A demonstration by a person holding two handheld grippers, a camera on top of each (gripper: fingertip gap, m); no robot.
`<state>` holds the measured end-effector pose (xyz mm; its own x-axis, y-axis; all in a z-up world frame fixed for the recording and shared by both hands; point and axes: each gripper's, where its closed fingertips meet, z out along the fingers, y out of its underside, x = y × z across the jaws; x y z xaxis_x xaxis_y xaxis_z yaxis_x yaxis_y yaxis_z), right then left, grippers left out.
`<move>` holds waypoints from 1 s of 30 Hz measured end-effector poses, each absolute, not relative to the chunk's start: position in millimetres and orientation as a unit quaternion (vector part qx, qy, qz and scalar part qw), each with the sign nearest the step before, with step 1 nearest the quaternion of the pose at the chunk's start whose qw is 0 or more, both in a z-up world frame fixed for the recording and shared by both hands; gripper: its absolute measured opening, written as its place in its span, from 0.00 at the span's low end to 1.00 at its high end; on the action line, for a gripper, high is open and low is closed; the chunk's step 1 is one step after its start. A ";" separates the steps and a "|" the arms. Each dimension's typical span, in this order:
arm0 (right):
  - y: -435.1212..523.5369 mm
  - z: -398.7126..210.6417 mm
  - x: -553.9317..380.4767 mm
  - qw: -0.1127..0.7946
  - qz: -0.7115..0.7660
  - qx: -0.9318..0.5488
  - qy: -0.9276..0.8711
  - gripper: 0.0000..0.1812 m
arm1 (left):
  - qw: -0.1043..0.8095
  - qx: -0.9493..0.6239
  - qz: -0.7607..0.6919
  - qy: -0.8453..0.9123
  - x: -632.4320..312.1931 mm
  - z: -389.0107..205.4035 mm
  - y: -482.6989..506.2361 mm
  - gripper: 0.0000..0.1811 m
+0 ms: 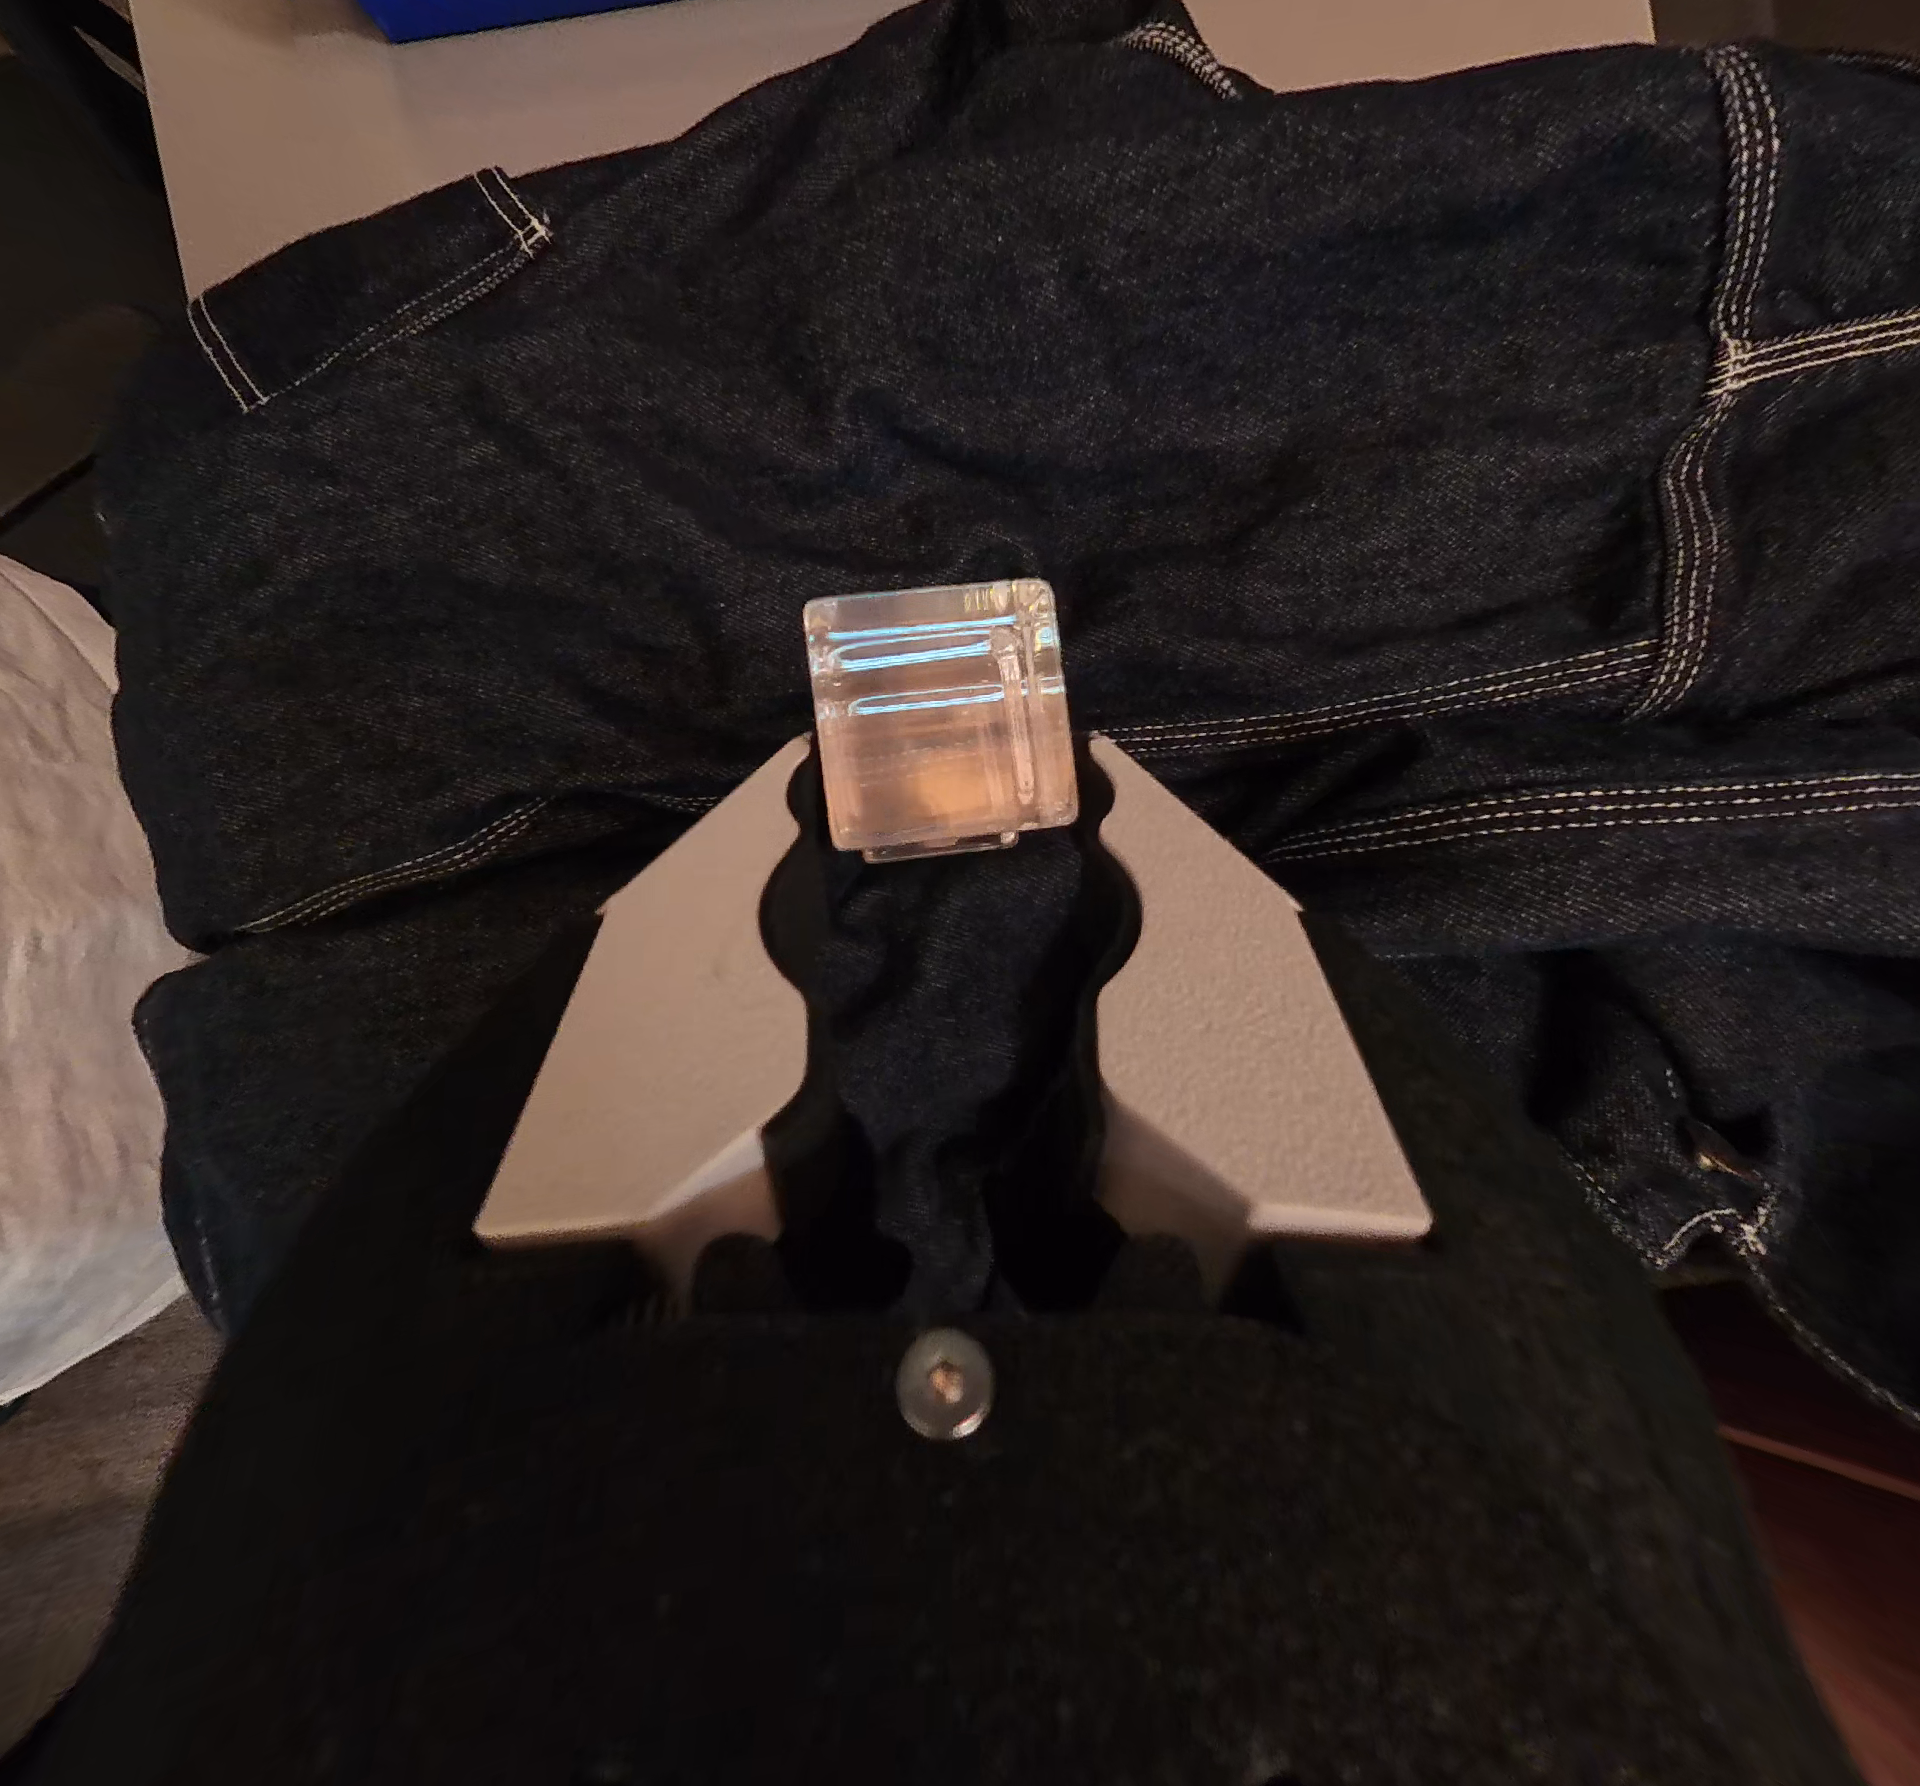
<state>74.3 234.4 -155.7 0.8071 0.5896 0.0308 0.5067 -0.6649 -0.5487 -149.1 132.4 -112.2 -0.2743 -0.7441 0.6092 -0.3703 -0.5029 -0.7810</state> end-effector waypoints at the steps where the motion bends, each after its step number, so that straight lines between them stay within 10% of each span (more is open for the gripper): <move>1: 234.4 -155.8 74.3 0.276 0.076 -0.910 -0.299 0.25 | 0.146 -0.585 -0.639 0.477 -149.1 -112.5 132.5 0.26; 19: 235.2 -143.2 76.1 0.300 0.078 -0.906 -0.289 0.34 | 0.142 -0.582 -0.636 0.486 -146.0 -113.2 128.9 0.26; 30: 97.9 -103.5 53.6 0.579 0.037 -0.815 -0.019 0.46 | 0.297 -0.658 -0.462 0.516 -144.8 -126.5 169.3 0.26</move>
